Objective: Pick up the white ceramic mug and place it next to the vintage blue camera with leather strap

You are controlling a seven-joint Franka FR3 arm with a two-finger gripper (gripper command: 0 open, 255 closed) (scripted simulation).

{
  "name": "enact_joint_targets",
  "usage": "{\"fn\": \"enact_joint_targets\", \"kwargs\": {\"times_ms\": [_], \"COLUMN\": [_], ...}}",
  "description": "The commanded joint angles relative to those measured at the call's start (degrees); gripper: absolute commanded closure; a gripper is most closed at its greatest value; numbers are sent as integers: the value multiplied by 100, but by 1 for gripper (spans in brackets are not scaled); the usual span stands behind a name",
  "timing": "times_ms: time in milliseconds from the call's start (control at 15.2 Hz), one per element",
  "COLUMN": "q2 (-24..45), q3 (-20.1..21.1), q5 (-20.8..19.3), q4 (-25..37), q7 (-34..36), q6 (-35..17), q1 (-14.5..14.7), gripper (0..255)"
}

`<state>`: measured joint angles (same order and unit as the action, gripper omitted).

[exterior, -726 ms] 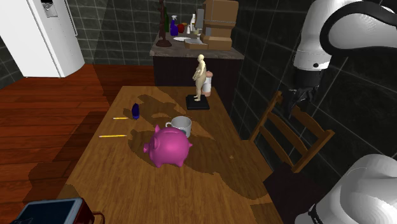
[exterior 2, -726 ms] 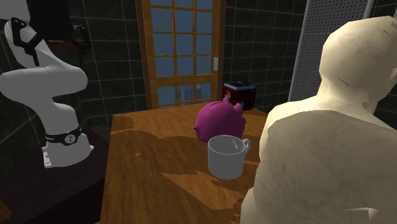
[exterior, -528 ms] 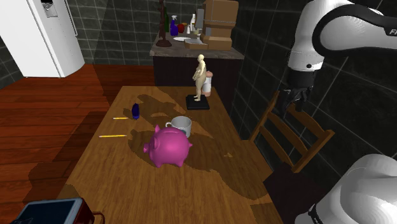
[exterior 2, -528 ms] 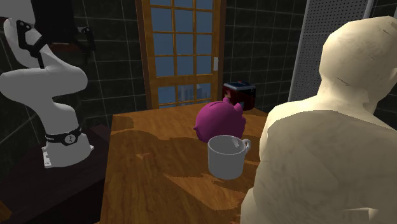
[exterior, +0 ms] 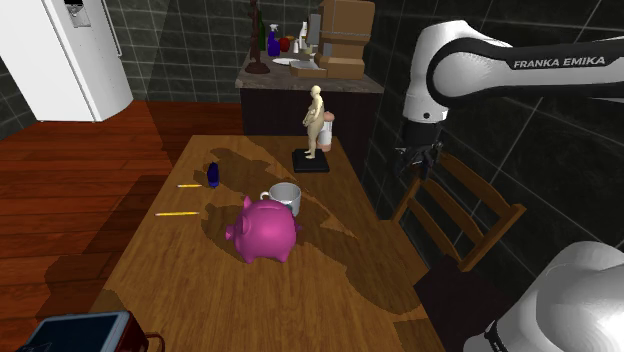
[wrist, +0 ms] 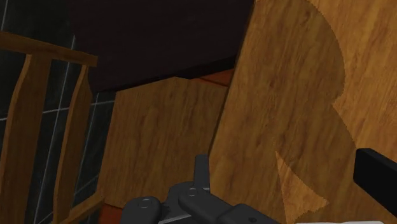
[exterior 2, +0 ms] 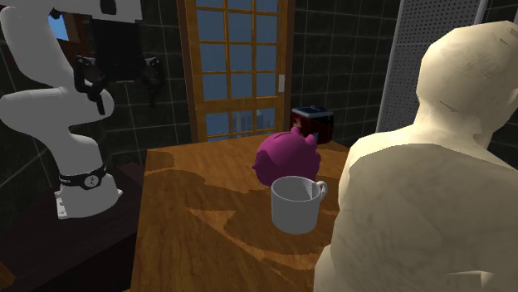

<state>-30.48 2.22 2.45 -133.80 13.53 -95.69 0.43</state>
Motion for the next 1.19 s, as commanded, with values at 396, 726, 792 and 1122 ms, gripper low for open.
{"fn": "enact_joint_targets", "kwargs": {"times_ms": [396,726,792,1122], "q2": [1684,2742,2956,4039], "q3": [222,334,352,419], "q5": [202,251,255,244], "q4": [849,1603,1776,2761], "q7": [341,556,599,807], "q6": [-928,-1294,-1347,-1510], "q1": [97,165,180,269], "gripper": [0,0,0,0]}}
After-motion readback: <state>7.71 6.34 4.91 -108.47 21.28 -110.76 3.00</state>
